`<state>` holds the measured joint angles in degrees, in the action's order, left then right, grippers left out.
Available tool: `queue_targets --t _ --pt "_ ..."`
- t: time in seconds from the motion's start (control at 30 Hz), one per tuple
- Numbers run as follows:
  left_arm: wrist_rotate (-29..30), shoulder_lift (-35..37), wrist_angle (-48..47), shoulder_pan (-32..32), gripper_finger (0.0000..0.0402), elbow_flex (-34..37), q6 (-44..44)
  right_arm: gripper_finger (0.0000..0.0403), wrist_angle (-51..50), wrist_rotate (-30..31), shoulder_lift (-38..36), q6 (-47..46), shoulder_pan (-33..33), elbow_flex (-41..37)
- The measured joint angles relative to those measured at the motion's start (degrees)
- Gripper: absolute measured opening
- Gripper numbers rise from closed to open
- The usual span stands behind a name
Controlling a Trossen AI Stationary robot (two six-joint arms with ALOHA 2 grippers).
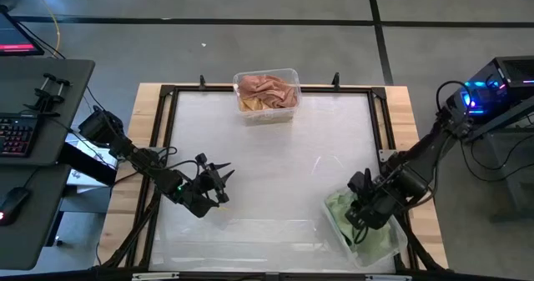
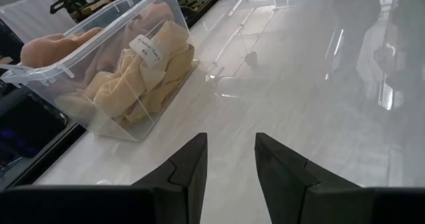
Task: Sort towels by color in basket
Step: Adjust the bottom transparent bin
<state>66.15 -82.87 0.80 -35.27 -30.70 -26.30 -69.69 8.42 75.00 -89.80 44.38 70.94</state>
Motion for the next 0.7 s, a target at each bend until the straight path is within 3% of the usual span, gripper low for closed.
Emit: queue_targets --t 0.33,0.47,0.57,0.7 --pt "0.02 0.00 0.05 0.00 0.0115 0.00 0.07 0.0133 4.32 4.31 0.02 2.58 -3.31 -7.04" --pt "0.02 0.00 0.50 0.00 0.0115 0.00 1.55 0.0133 5.52 9.76 0.02 1.75 -5.87 -8.68" --pt "0.02 0.00 0.50 0.04 0.0115 0.00 1.51 0.0133 1.04 15.91 0.04 -2.39 -7.44 -8.98" --pt "0.02 0.00 0.57 0.04 0.0115 0.00 1.48 0.0133 -7.60 16.58 0.02 -4.51 -8.99 -8.90"
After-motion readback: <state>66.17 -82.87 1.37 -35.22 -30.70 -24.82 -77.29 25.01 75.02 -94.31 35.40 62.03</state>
